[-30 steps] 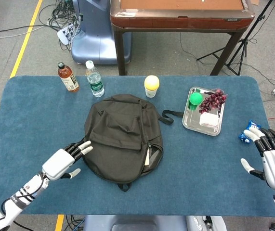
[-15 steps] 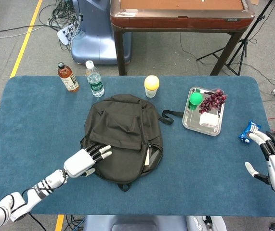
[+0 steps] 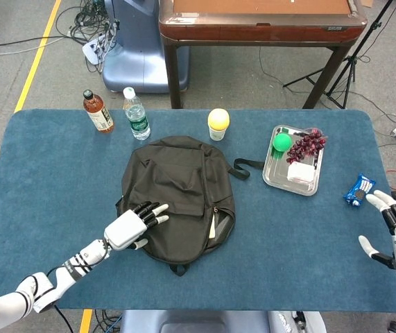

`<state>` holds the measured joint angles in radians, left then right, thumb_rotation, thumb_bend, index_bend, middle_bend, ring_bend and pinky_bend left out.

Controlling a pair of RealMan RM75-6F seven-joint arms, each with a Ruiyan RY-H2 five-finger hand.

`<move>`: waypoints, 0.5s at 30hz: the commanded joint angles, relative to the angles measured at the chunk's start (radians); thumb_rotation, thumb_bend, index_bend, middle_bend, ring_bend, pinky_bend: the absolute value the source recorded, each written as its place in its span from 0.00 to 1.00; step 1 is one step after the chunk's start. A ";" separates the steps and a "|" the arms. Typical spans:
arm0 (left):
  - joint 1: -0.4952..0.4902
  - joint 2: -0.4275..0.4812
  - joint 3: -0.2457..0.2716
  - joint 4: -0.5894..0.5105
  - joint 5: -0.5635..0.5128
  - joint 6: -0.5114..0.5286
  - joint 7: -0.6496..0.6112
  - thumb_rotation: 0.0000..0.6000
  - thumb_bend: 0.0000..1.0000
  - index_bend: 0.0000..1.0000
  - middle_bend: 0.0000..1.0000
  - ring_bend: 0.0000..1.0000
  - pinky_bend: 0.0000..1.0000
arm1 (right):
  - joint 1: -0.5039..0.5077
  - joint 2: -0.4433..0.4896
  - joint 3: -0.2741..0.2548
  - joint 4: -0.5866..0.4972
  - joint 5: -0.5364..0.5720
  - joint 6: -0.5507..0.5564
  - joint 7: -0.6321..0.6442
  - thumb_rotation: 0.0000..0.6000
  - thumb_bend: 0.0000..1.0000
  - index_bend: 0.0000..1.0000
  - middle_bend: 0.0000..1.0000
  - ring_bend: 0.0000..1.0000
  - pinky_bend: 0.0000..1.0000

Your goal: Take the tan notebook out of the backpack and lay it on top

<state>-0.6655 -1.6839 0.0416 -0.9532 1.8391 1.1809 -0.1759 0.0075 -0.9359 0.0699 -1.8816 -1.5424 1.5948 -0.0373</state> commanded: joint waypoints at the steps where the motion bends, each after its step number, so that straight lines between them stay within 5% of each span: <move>1: -0.005 -0.013 -0.007 0.000 -0.024 -0.002 -0.021 1.00 0.25 0.25 0.00 0.02 0.09 | -0.004 0.000 -0.001 0.006 0.001 0.003 0.008 1.00 0.24 0.19 0.15 0.07 0.10; 6: -0.006 -0.010 -0.015 -0.016 -0.051 0.017 -0.055 1.00 0.28 0.36 0.04 0.06 0.09 | -0.004 0.000 0.000 0.018 0.003 0.000 0.022 1.00 0.24 0.19 0.15 0.07 0.10; 15: 0.017 -0.017 -0.072 -0.077 -0.168 0.020 -0.074 1.00 0.58 0.64 0.23 0.26 0.13 | 0.010 0.004 -0.012 0.026 -0.014 -0.038 0.035 1.00 0.24 0.19 0.15 0.07 0.10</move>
<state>-0.6558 -1.6985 -0.0140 -1.0071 1.6994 1.2111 -0.2429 0.0147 -0.9344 0.0605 -1.8552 -1.5527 1.5610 -0.0033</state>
